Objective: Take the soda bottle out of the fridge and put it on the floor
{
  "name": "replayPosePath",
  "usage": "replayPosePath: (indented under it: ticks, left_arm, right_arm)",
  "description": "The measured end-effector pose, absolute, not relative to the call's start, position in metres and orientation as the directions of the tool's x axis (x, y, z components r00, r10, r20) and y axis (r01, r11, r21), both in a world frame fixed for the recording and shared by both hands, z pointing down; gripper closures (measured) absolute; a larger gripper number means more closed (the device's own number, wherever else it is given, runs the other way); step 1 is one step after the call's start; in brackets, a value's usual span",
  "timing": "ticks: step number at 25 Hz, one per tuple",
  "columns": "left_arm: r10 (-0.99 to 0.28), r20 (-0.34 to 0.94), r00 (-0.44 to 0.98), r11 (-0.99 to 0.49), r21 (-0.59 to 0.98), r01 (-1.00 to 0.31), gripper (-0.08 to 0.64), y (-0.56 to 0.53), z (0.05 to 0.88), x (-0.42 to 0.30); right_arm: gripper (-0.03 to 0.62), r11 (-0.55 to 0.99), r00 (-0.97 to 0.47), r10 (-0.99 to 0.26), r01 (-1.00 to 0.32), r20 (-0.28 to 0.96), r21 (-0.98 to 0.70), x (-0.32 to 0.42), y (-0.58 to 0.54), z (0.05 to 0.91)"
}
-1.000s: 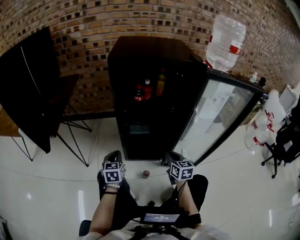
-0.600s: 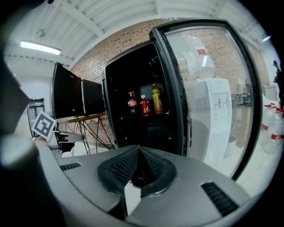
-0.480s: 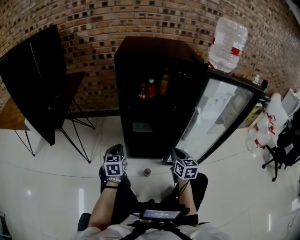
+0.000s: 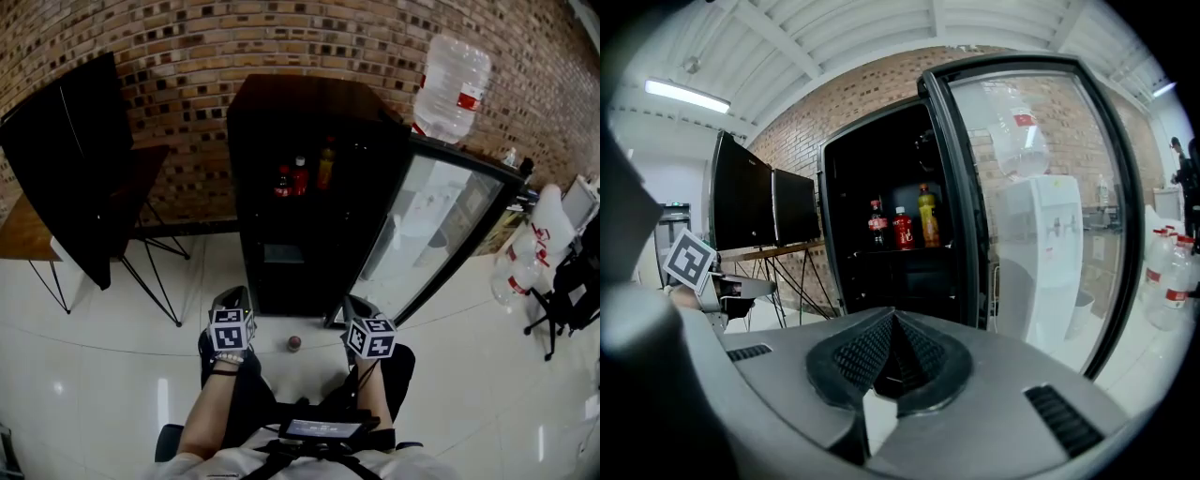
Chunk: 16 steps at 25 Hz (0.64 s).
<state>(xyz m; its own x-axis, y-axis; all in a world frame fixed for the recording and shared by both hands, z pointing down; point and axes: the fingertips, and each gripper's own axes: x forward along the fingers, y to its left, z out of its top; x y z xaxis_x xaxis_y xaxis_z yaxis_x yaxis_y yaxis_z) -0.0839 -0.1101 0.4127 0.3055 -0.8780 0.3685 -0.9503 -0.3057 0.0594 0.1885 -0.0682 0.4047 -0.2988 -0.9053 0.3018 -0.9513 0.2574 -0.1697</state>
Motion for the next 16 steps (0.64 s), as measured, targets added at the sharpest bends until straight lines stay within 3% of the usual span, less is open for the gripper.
replayPosePath:
  ticks: [16]
  left_arm:
    - [-0.882, 0.358, 0.306, -0.308, 0.055, -0.950, 0.558, -0.1066, 0.4064, -0.0775]
  right_arm:
    - [0.577, 0.254, -0.296, -0.907, -0.952, 0.301, -0.171, 0.1950, -0.0646, 0.4041]
